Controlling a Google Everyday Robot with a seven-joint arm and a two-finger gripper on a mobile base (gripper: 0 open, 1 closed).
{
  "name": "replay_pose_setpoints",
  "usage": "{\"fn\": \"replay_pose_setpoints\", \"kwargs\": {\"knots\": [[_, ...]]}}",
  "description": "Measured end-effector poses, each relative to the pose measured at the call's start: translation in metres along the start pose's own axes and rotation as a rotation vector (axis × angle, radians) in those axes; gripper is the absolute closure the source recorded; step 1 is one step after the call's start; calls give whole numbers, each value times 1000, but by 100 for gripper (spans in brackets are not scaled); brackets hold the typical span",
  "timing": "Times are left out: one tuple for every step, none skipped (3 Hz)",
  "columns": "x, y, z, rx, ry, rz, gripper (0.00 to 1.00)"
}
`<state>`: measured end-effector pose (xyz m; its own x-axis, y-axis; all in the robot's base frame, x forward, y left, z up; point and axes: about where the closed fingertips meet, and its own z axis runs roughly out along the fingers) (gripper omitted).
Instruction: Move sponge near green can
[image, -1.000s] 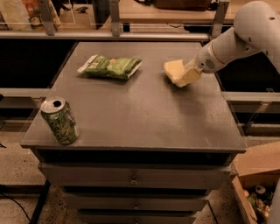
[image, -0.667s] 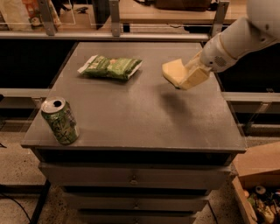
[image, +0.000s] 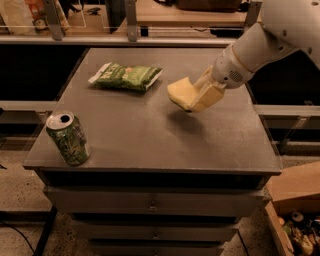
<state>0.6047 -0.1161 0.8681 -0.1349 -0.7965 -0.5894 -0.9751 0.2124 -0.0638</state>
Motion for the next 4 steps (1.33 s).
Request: {"fn": "replay_pose_setpoints", "kwargs": {"knots": [[-18,30,62,-147,7,-67,100],[-40,41,85,-216,0,-105,100],[-41,41,83,-217,0,-104,100],[-47,43,90,-233,-25,-127,100]]}}
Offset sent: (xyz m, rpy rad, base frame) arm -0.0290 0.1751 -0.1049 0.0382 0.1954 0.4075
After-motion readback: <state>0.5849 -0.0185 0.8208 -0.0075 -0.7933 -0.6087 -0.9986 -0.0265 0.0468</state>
